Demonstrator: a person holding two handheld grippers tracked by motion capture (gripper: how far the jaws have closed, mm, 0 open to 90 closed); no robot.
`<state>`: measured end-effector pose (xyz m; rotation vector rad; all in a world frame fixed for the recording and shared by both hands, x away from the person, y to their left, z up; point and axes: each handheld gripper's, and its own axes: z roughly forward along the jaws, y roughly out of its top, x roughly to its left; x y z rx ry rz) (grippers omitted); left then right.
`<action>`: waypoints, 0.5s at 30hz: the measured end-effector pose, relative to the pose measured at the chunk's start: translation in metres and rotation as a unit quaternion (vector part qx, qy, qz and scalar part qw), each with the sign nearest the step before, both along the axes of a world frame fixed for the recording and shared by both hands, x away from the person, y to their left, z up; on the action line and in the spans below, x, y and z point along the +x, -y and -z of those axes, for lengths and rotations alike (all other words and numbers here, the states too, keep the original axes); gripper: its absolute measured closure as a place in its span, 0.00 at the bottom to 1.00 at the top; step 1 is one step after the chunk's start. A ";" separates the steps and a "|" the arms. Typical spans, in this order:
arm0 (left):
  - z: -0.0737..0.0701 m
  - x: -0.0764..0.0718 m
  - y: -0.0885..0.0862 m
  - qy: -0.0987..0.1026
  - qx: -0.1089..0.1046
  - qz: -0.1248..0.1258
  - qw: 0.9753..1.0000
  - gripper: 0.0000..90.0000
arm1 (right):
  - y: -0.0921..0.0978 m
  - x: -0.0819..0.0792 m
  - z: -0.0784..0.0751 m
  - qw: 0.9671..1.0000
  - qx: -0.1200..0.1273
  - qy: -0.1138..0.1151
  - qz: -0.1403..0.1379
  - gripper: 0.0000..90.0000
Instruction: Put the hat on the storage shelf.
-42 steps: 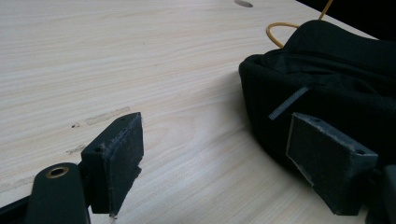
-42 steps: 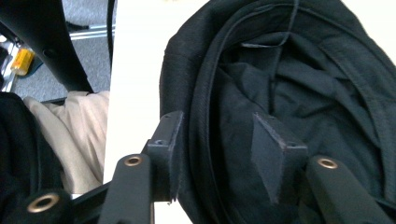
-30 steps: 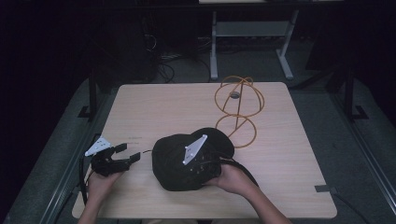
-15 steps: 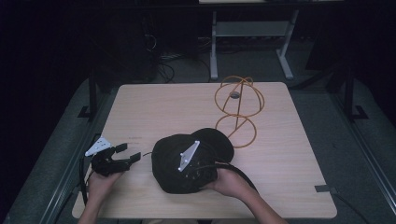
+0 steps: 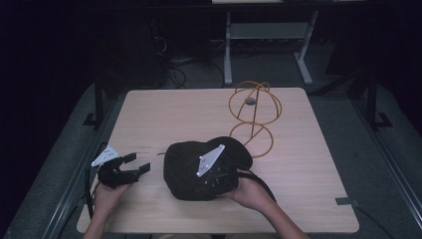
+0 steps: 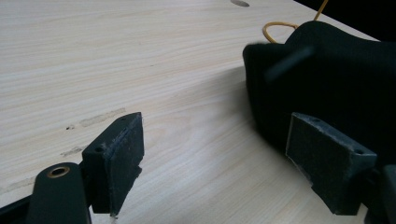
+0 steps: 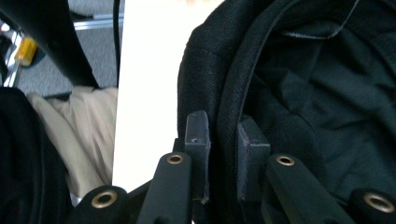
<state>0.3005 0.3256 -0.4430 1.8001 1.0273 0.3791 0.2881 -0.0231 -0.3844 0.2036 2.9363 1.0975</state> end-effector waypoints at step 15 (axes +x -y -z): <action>-0.012 -0.009 0.034 0.031 -0.016 0.090 0.995 0.21 | 0.024 0.007 -0.036 0.999 0.027 0.022 0.039 0.86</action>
